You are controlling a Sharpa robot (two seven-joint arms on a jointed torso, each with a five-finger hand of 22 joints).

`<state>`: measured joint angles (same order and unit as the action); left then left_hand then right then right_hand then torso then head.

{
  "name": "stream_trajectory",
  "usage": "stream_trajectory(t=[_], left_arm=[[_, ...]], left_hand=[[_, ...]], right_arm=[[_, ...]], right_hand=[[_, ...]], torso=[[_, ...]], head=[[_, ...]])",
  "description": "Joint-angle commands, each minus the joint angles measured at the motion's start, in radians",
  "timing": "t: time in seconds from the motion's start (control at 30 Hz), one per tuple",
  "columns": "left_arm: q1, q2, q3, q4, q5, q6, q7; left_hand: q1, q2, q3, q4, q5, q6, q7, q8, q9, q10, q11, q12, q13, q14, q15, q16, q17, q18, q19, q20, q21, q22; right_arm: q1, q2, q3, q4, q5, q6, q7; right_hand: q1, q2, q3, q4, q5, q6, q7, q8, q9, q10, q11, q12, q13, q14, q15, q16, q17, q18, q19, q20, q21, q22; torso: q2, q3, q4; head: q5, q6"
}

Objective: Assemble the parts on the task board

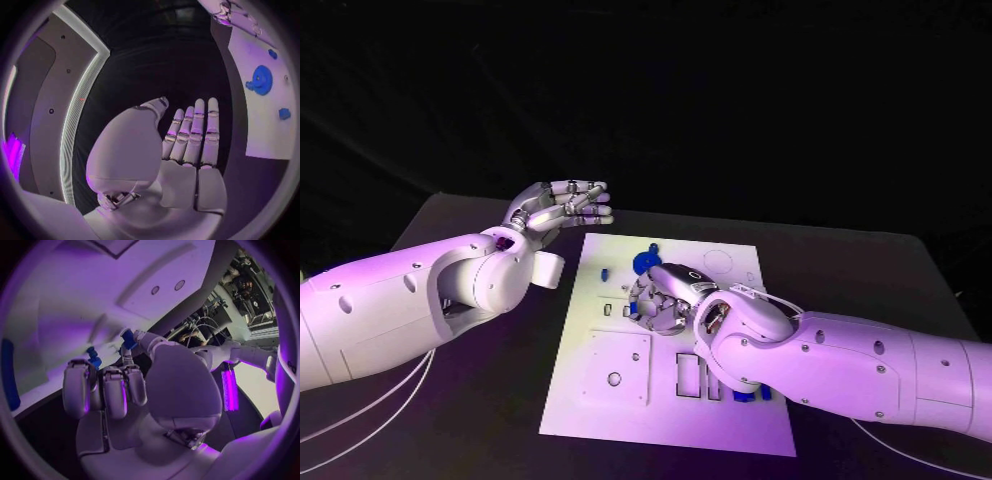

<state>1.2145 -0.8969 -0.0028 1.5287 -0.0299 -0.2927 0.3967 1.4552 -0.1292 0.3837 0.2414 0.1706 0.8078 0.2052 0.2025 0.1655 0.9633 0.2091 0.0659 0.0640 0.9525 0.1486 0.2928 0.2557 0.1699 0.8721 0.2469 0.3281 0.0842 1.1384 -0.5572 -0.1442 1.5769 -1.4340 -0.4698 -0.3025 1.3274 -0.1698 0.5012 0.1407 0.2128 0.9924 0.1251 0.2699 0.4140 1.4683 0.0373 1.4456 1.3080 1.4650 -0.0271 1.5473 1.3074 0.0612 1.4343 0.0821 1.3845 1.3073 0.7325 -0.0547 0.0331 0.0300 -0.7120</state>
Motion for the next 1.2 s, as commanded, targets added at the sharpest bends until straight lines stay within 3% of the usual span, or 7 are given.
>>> stream_trajectory(t=[0.03,1.2], left_arm=[[0.0,0.002,0.001,0.004,-0.005,0.018,0.005],[0.0,-0.001,0.001,0.004,-0.008,0.024,0.006]], left_hand=[[-0.009,0.001,0.004,-0.001,0.0,-0.004,0.062,-0.007,-0.001,-0.007,-0.001,0.0,0.002,-0.003,0.005,-0.005,0.002,0.013,0.001,0.008,-0.005,-0.001],[-0.013,0.0,0.006,-0.002,-0.001,-0.004,0.062,-0.008,-0.001,-0.007,-0.001,0.0,0.002,-0.004,0.005,-0.007,0.004,0.013,0.001,0.009,-0.006,-0.002]], right_arm=[[-0.002,0.003,0.0,-0.004,-0.029,0.022,-0.016],[-0.006,0.008,-0.001,-0.024,-0.032,0.046,-0.027]], right_hand=[[-0.009,0.0,-0.001,-0.001,0.0,0.02,-0.016,0.003,0.032,0.0,-0.007,-0.004,0.121,0.093,-0.008,0.006,0.205,-0.005,0.002,-0.007,0.003,0.082],[-0.028,-0.03,0.003,-0.01,0.001,-0.016,-0.003,-0.007,0.026,-0.018,0.003,-0.024,0.101,0.09,-0.001,0.002,0.193,-0.001,-0.009,-0.004,-0.016,0.067]], torso=[[0.0,0.0007,0.0005],[-0.001,0.0003,-0.0009]], head=[[0.001,-0.002],[0.0,-0.008]])
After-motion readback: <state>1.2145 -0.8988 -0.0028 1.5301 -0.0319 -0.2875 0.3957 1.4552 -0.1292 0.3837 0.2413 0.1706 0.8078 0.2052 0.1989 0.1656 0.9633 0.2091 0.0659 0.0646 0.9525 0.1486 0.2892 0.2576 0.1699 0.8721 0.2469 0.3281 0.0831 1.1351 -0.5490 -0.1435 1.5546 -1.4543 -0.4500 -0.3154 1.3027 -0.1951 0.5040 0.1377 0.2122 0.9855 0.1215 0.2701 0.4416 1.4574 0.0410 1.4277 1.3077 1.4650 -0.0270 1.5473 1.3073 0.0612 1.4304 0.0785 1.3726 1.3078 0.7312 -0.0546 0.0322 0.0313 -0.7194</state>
